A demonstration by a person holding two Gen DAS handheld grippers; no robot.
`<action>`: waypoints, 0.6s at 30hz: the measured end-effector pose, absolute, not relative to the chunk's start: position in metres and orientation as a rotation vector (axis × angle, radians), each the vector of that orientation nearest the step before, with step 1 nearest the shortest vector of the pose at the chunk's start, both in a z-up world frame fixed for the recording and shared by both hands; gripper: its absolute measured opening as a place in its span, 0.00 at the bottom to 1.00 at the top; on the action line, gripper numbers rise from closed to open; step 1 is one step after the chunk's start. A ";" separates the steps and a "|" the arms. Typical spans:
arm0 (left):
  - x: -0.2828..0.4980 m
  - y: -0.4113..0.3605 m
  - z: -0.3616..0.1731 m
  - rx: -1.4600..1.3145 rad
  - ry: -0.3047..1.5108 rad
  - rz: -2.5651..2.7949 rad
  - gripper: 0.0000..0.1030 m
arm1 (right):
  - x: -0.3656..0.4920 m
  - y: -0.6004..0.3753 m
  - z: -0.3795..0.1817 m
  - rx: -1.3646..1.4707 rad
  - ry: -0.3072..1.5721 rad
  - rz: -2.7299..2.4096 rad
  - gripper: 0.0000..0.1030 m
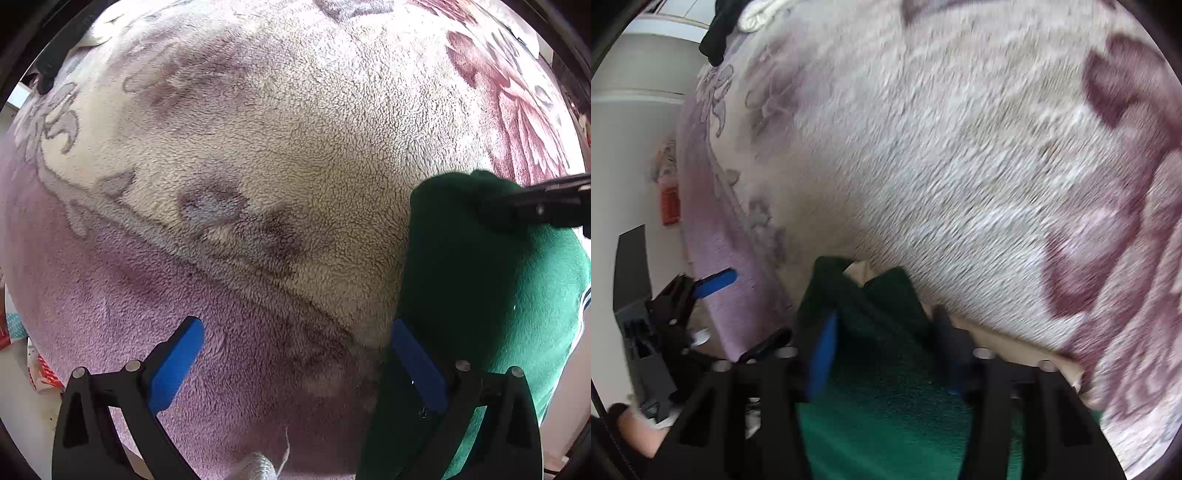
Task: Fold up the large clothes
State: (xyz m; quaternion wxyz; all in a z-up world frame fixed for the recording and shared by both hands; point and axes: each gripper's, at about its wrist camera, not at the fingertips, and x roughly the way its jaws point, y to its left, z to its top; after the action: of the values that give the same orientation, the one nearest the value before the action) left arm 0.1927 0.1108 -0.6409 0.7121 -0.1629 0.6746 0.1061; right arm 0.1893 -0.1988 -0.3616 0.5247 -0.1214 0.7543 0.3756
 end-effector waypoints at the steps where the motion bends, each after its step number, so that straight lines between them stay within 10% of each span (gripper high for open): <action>1: 0.193 0.109 -0.639 -0.364 1.496 0.231 1.00 | 0.191 -0.199 -0.365 -0.256 1.837 0.882 0.37; 8: 0.200 0.114 -0.642 -0.340 1.505 0.192 1.00 | 0.194 -0.252 -0.389 0.218 2.069 0.724 0.31; 13: 0.207 0.119 -0.639 -0.308 1.499 0.202 1.00 | 0.191 -0.216 -0.364 -0.071 1.917 0.864 0.70; 18: 0.203 0.125 -0.630 -0.310 1.503 0.235 1.00 | 0.177 -0.191 -0.398 -0.160 1.985 0.840 0.37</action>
State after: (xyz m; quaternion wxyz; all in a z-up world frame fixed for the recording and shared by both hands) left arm 0.2033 0.1254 -0.6305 0.7135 -0.1398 0.6783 0.1059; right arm 0.1766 -0.1909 -0.3976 0.4706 -0.0652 0.8103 0.3429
